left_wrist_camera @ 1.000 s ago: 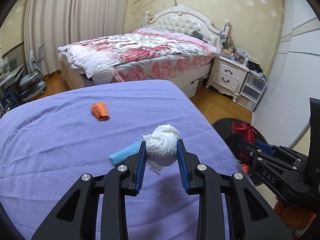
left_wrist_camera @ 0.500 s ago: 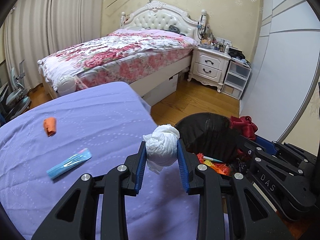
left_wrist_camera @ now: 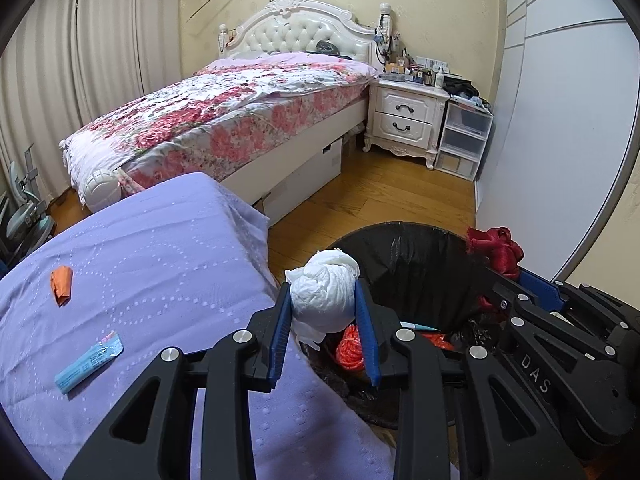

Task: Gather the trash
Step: 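Carry the ribbon and tissue ball over the bin and open both tools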

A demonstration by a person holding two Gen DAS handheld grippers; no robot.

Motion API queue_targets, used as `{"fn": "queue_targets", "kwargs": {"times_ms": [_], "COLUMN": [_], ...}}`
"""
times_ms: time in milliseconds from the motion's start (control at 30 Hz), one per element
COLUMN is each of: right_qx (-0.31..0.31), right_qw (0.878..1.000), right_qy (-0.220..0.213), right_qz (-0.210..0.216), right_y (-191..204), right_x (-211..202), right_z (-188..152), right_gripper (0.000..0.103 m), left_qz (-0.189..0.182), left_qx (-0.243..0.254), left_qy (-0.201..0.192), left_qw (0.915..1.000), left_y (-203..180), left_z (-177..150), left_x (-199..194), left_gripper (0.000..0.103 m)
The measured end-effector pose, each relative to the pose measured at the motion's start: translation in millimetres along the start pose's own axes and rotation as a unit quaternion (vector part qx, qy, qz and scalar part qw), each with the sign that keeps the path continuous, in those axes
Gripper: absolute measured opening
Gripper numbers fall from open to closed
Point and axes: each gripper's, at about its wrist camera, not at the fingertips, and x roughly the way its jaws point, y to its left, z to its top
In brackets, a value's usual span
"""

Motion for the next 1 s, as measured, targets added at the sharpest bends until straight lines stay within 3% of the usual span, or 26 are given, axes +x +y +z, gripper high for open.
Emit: {"fn": "queue_targets", "kwargs": {"times_ms": [333, 400, 500, 533, 700, 1000], "right_qx": [0.018, 0.019, 0.021, 0.022, 0.03, 0.029], "right_qw": [1.0, 1.0, 1.0, 1.0, 0.999, 0.999], "right_qy": [0.003, 0.002, 0.0, 0.0, -0.006, -0.009], "right_qz": [-0.004, -0.006, -0.009, -0.01, -0.018, -0.023], "right_y": [-13.6, -14.5, -17.5, -17.8, -21.3, -20.5], "right_x": [7.6, 7.4, 6.3, 5.9, 3.7, 0.1], "right_z": [1.9, 2.0, 1.6, 1.3, 1.5, 2.2], "right_gripper": [0.023, 0.023, 0.026, 0.032, 0.044, 0.05], "left_qz": [-0.007, -0.008, -0.002, 0.0, 0.01, 0.032], "left_qx": [0.014, 0.018, 0.016, 0.014, 0.009, -0.004], "left_qy": [0.005, 0.006, 0.004, 0.001, -0.006, -0.008], "left_qw": [0.9999, 0.9998, 0.9999, 0.9999, 0.9999, 0.9995], "left_y": [-11.2, -14.2, -15.1, -14.3, -9.5, 11.3], "left_z": [6.1, 6.6, 6.4, 6.4, 7.9, 4.0], "left_x": [10.4, 11.9, 12.3, 11.5, 7.3, -2.6], "left_gripper": [0.033, 0.038, 0.058, 0.061, 0.072, 0.074]}}
